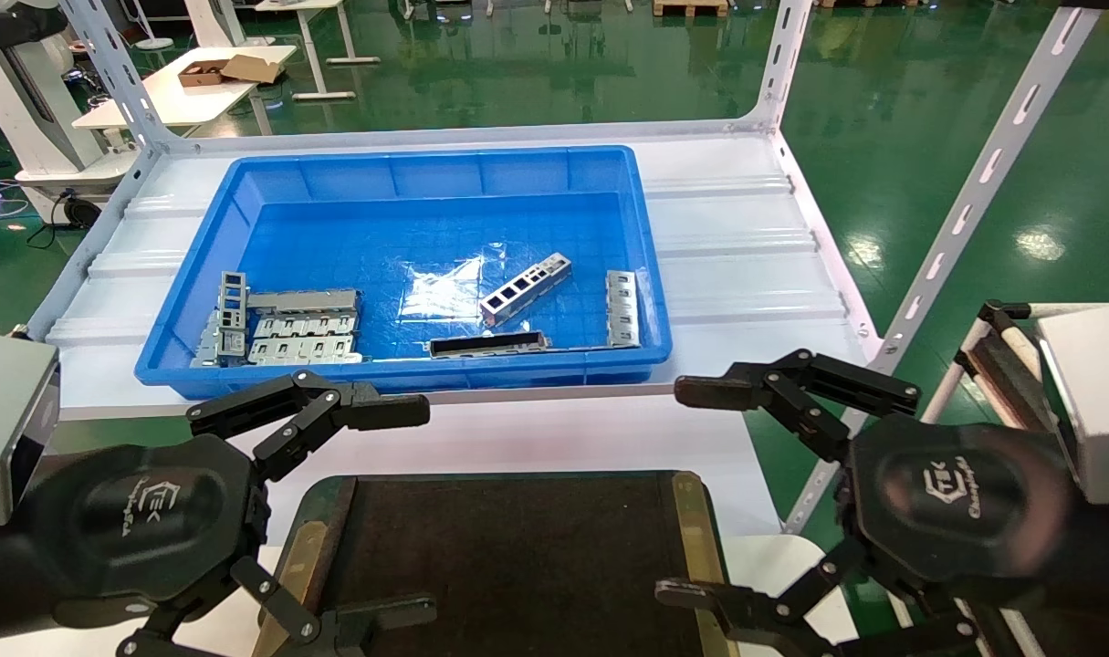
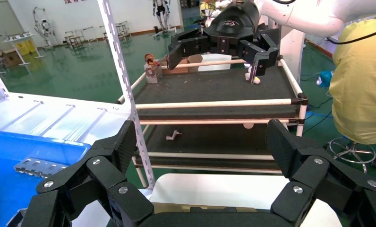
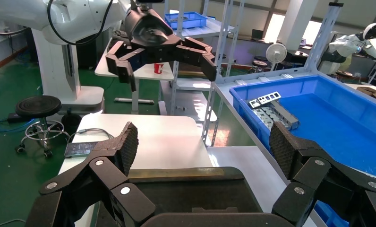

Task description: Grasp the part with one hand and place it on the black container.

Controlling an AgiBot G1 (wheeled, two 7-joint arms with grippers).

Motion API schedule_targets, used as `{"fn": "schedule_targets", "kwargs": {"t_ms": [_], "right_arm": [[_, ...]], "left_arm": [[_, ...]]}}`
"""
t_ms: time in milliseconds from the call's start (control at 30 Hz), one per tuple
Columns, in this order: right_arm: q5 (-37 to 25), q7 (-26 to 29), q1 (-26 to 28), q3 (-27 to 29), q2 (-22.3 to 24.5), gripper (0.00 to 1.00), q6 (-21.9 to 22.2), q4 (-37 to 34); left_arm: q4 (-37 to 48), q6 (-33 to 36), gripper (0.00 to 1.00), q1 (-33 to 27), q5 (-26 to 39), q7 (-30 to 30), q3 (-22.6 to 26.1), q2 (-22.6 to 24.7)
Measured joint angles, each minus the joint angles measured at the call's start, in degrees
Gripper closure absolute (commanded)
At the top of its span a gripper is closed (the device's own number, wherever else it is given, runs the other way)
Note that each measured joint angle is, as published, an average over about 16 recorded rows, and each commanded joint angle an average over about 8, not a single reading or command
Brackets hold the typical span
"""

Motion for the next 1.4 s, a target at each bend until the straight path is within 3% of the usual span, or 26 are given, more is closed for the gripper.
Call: {"fn": "schedule_targets", "kwargs": {"t_ms": [267, 567, 900, 1333, 1367, 1400], "right_arm": [[0.0, 0.0, 0.0, 0.0, 0.0, 0.00, 0.0, 0.0], [0.0, 0.0, 0.0, 0.0, 0.0, 0.00, 0.0, 0.0], [0.0, 0.0, 0.0, 0.0, 0.0, 0.00, 0.0, 0.0], [0.0, 0.0, 0.0, 0.0, 0.0, 0.00, 0.0, 0.0], [0.0, 0.0, 0.0, 0.0, 0.0, 0.00, 0.0, 0.0], [0.0, 0.0, 0.0, 0.0, 0.0, 0.07, 0.0, 0.0]], "left_arm": [[-0.7, -4.2, 0.00, -0.8, 3.2, 0.0, 0.4, 0.7], [0.3, -14.4, 0.00, -4.3, 12.4, -2.0, 3.2, 5.3], [9.4, -27.7, 0.00, -11.2, 25.4, -4.1, 9.1, 16.7], [32.1, -39.2, 0.00, -21.1, 36.8, 0.6, 14.6, 32.6], [34.1, -39.8, 0.00, -21.8, 37.2, 1.2, 14.8, 33.6], [35.9, -40.3, 0.04, -22.5, 37.6, 1.8, 15.0, 34.6]]}}
